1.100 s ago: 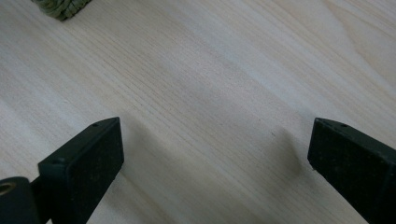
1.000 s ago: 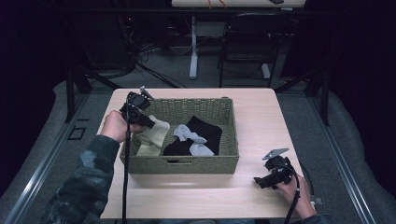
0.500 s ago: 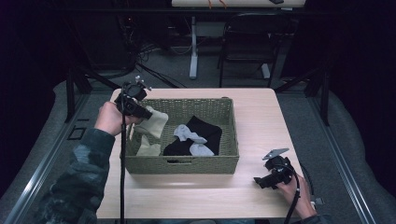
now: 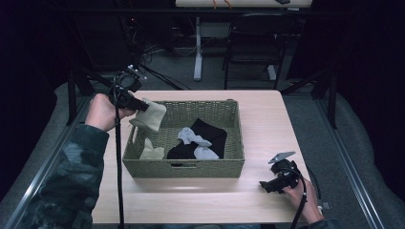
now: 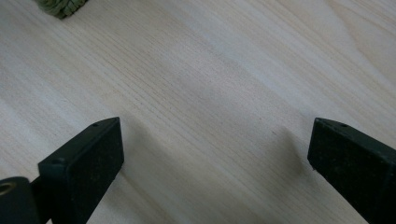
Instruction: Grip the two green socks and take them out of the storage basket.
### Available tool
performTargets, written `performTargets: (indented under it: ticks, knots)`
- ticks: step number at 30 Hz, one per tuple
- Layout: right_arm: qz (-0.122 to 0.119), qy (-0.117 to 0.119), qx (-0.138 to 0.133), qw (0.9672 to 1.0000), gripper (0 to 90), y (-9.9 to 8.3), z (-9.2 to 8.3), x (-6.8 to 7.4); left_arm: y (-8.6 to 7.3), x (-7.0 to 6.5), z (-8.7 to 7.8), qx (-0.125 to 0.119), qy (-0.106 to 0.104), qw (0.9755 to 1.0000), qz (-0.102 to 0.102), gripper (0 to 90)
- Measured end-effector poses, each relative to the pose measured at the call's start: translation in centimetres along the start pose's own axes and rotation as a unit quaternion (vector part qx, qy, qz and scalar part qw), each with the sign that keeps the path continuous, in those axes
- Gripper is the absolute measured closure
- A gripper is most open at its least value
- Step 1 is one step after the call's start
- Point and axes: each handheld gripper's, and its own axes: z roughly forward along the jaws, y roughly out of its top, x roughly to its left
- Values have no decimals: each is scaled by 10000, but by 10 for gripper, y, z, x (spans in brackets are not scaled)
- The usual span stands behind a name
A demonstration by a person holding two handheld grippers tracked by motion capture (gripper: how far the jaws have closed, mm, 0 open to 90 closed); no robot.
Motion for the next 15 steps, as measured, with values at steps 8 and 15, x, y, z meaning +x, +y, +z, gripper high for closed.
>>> performTargets:
  ticks: [8,15]
  knots:
    - [1,1,-8,10000,28,0,0,0,-3,11,-25,-170,142,9997,-125,874]
    - [-51,-89,37,9999,28,0,0,0,-9,22,-41,-236,250,9991,-242,874]
